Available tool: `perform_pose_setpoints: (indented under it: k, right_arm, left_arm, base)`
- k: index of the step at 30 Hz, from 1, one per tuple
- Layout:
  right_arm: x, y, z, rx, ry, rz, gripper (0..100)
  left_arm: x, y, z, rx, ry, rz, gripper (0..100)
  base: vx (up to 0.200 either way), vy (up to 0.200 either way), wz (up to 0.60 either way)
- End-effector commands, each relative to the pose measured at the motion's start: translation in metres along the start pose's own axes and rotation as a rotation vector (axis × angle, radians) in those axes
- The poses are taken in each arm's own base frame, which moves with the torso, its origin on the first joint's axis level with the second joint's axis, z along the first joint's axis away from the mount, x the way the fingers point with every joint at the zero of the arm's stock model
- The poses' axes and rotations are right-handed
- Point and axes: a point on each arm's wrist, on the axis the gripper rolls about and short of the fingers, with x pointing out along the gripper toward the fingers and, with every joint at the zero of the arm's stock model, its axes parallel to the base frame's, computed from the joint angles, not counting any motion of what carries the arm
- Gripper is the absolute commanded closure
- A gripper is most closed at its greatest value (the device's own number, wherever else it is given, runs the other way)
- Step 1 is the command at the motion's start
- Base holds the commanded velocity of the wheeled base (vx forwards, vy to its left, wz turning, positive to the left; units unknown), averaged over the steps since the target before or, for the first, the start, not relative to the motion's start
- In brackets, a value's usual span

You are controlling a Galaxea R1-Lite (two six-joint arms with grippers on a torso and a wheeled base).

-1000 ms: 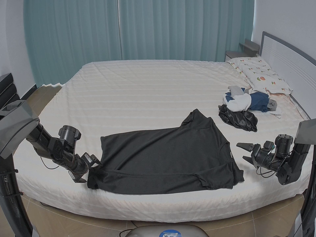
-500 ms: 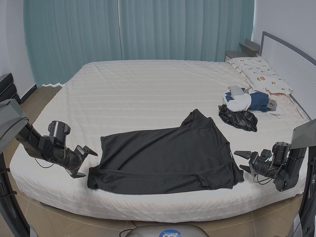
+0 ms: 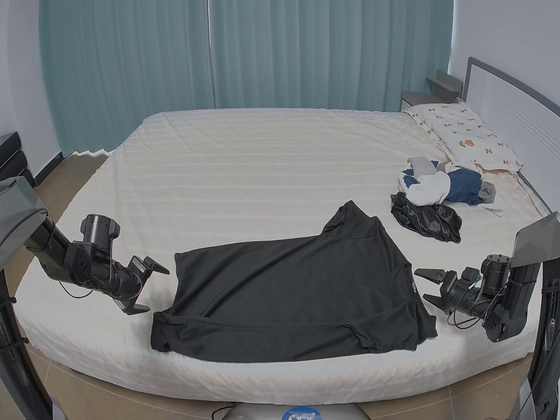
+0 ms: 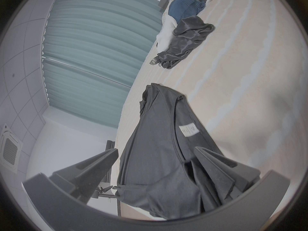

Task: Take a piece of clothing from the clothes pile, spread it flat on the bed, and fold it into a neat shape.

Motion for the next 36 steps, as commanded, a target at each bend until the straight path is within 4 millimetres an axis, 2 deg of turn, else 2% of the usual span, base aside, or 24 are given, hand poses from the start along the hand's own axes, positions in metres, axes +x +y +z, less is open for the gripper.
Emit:
perform_pose_setpoints:
  k: [1,9,16,22,23,24,26,29,32,34,36]
  right_arm:
    - [0.0,0.0,0.0,-0.003,-0.003,0.004,0]
    - [0.0,0.0,0.0,-0.003,-0.003,0.004,0]
    - [0.001,0.0,0.0,-0.004,-0.001,0.004,0]
    - [0.001,0.0,-0.001,-0.007,0.0,0.003,0]
    - [0.001,-0.001,-0.001,-0.006,0.0,0.0,0]
    - [0.001,-0.001,-0.001,-0.006,0.0,0.0,0]
    - [0.003,-0.001,-0.003,-0.007,0.006,-0.001,0]
    - [0.002,-0.001,-0.003,-0.01,0.005,-0.003,0]
    - [0.003,0.0,-0.004,-0.011,0.007,-0.002,0]
    - [0.003,-0.001,-0.004,-0.01,0.008,-0.003,0]
    - [0.003,-0.001,-0.004,-0.01,0.008,-0.003,0]
  left_arm:
    - [0.0,-0.002,0.002,0.002,-0.006,-0.007,0]
    - [0.005,-0.011,0.008,0.018,-0.03,-0.022,0]
    - [0.014,-0.031,0.023,0.048,-0.084,-0.064,0]
    - [0.042,-0.05,0.046,0.074,-0.131,-0.093,0]
    - [0.051,-0.05,0.048,0.09,-0.13,-0.092,0]
    - [0.051,-0.05,0.048,0.09,-0.13,-0.092,0]
    - [0.076,-0.049,0.047,0.18,-0.117,-0.076,0]
    - [0.085,-0.051,0.049,0.287,-0.121,-0.075,0]
    - [0.089,-0.05,0.05,0.312,-0.116,-0.078,0]
    - [0.107,-0.045,0.047,0.325,-0.104,-0.058,0]
    - [0.11,-0.048,0.047,0.331,-0.114,-0.061,0]
  base:
    - [0.0,0.0,0.0]
    - [0.0,0.0,0.0]
    - [0.0,0.0,0.0]
    - [0.0,0.0,0.0]
    - [0.0,0.0,0.0]
    - [0.0,0.0,0.0]
    - [0.0,0.0,0.0]
    - [0.0,0.0,0.0]
    - [0.0,0.0,0.0]
    - [0.0,0.0,0.0]
    - [0.0,0.0,0.0]
